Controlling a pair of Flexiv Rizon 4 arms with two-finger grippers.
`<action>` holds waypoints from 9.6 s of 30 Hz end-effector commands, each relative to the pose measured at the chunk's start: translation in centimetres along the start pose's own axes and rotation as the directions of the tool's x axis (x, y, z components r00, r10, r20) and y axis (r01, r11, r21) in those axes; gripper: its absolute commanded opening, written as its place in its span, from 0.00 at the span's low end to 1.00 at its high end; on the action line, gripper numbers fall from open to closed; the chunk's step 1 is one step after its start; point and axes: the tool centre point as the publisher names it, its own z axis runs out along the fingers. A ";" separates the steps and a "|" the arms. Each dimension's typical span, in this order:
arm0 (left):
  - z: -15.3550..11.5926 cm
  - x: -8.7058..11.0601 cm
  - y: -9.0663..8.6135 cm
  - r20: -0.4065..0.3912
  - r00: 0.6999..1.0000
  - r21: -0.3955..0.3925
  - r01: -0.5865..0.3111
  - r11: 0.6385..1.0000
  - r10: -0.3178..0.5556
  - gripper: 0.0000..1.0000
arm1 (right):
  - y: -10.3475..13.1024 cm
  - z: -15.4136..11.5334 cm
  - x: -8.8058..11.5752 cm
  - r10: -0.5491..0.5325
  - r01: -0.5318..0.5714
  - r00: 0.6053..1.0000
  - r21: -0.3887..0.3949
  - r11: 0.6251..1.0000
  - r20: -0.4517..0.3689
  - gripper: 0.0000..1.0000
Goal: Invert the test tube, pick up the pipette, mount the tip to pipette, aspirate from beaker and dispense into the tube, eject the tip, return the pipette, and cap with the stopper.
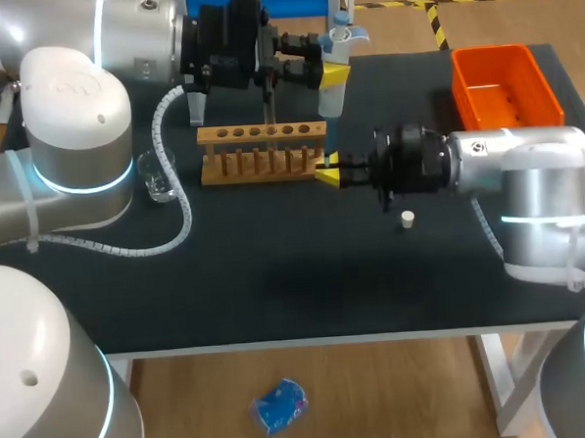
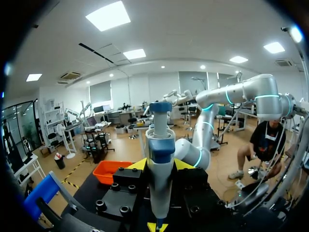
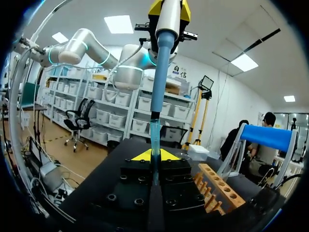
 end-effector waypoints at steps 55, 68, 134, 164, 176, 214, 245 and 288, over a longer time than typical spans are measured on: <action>0.0 0.1 0.2 0.000 1.000 -0.002 0.001 1.000 -0.001 0.00 | 1.3 -0.3 0.4 0.155 -0.148 0.983 -0.068 0.987 0.103 0.00; 0.0 0.1 0.2 0.000 1.000 -0.002 0.001 1.000 -0.001 0.00 | 2.2 0.1 0.1 0.131 -0.120 0.975 -0.070 0.990 0.177 0.00; 0.0 0.1 0.2 0.000 1.000 -0.002 0.001 1.000 -0.001 0.00 | 1.4 -7.8 0.0 -0.009 0.000 0.994 0.084 0.996 0.106 1.00; -13.7 -2.7 5.3 0.292 0.956 -0.020 0.028 0.999 -0.020 0.00 | 1.4 -7.8 0.0 -0.009 0.000 0.994 0.084 0.996 0.106 1.00; -14.2 -3.0 5.5 0.309 0.951 -0.018 0.030 0.999 -0.023 0.00 | 1.4 -7.8 0.0 -0.009 0.000 0.994 0.084 0.996 0.106 1.00; -23.2 -10.5 9.9 0.431 0.900 -0.066 -0.032 0.997 0.058 0.00 | 1.3 -7.6 0.2 -0.011 0.002 0.994 0.091 0.996 0.106 1.00; -23.2 -10.5 9.9 0.431 0.900 -0.066 -0.032 0.997 0.058 0.00 | -5.0 10.5 0.1 0.051 -0.088 0.988 0.251 0.964 0.148 1.00; -23.2 -10.5 9.9 0.431 0.900 -0.066 -0.032 0.997 0.058 0.00 | -10.4 16.6 -2.7 0.095 -0.121 0.989 0.243 0.963 0.116 1.00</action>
